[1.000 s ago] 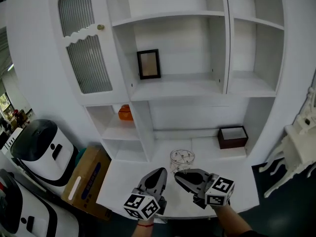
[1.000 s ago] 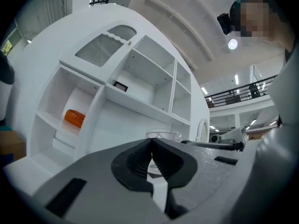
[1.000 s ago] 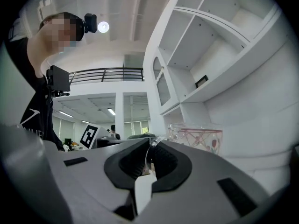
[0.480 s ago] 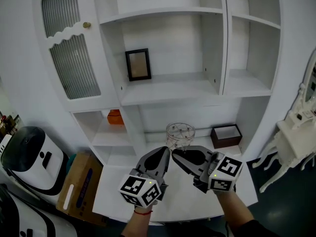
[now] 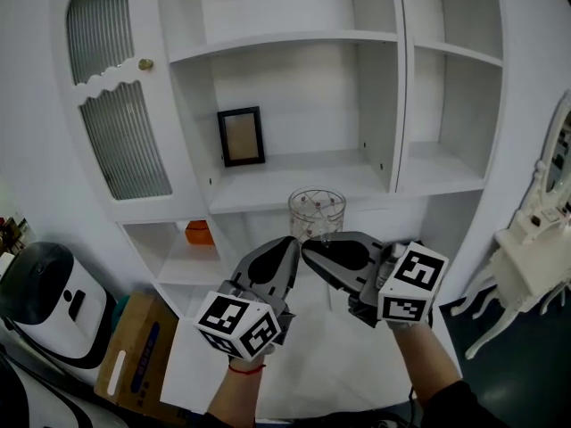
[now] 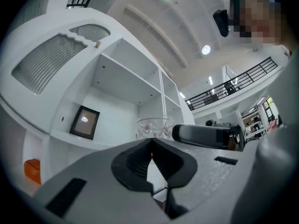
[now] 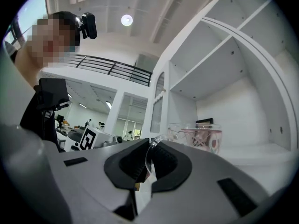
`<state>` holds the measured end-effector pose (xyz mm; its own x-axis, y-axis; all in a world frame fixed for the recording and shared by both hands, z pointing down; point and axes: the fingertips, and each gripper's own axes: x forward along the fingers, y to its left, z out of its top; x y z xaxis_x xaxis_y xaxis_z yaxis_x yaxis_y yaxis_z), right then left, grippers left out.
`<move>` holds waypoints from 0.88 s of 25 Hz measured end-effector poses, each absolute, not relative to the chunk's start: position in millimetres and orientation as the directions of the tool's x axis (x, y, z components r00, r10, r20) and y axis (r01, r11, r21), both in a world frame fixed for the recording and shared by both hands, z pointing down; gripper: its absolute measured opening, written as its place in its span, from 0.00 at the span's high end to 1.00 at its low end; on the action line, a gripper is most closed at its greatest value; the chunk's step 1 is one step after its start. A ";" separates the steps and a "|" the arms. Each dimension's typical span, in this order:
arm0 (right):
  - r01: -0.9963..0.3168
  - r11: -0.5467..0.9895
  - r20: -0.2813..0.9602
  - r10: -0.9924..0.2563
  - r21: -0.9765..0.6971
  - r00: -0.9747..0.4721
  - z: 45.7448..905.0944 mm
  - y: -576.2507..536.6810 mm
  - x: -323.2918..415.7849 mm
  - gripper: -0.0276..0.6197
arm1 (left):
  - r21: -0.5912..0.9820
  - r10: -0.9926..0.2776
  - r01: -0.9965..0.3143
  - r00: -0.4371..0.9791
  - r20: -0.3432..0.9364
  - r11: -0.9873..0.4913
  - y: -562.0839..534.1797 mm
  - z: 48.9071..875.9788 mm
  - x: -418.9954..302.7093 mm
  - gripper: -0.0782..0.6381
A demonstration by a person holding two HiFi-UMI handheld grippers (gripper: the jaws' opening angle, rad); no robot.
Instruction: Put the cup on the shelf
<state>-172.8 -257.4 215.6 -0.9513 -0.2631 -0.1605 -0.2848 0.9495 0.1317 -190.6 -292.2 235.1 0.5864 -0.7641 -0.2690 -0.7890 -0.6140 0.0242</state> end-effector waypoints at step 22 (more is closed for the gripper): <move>-0.311 0.937 -0.137 -0.291 0.157 -0.947 189.8 -358.8 -164.2 0.94 | 0.027 -0.753 -0.782 0.591 -0.289 -0.623 -378.5 214.0 -163.6 0.88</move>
<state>-164.2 -358.8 189.8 -0.9468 -0.2910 -0.1374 -0.3109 0.9373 0.1572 -163.6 -378.5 214.0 0.5907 -0.7534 -0.2890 -0.7815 -0.6233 0.0274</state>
